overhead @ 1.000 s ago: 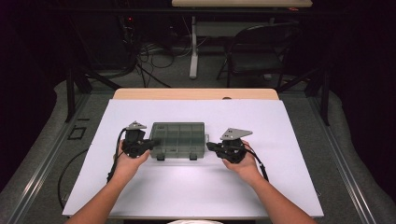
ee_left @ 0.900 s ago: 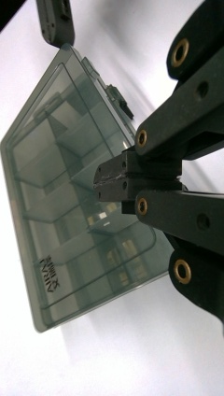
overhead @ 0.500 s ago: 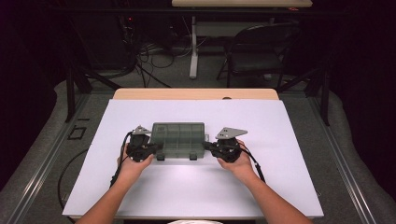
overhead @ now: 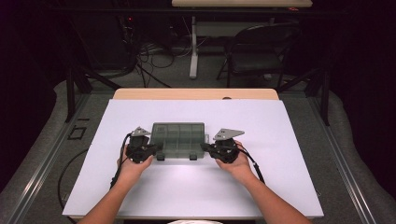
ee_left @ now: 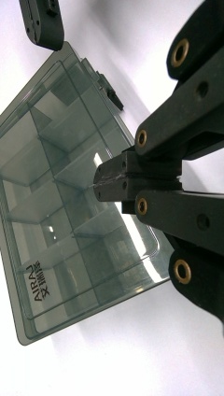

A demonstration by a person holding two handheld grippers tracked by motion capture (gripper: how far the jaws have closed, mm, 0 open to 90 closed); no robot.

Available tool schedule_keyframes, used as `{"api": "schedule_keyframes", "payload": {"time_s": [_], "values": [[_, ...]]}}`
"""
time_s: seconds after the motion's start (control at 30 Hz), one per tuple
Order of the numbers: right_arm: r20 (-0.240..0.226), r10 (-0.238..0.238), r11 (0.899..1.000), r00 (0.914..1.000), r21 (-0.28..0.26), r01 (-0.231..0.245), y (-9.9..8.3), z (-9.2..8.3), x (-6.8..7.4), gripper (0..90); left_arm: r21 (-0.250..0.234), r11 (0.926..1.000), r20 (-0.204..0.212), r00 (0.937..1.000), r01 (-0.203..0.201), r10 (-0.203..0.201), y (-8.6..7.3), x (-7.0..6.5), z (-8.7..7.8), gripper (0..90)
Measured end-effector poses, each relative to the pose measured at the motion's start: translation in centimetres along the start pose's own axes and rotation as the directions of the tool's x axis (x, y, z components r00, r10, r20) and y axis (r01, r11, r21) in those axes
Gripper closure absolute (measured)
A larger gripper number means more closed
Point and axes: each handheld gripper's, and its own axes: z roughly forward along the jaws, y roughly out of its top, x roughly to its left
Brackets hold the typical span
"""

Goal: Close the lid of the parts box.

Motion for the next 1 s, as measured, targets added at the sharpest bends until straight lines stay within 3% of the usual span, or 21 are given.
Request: {"api": "schedule_keyframes", "payload": {"time_s": [1.0], "values": [[-0.015,0.011,1.0,0.9998,0.016,-0.01,-0.42,0.34,0.14,88.7,0.009,1.0,-0.011,0.9999,0.001,-0.001,-0.46,-0.02,0.17,90.0]]}}
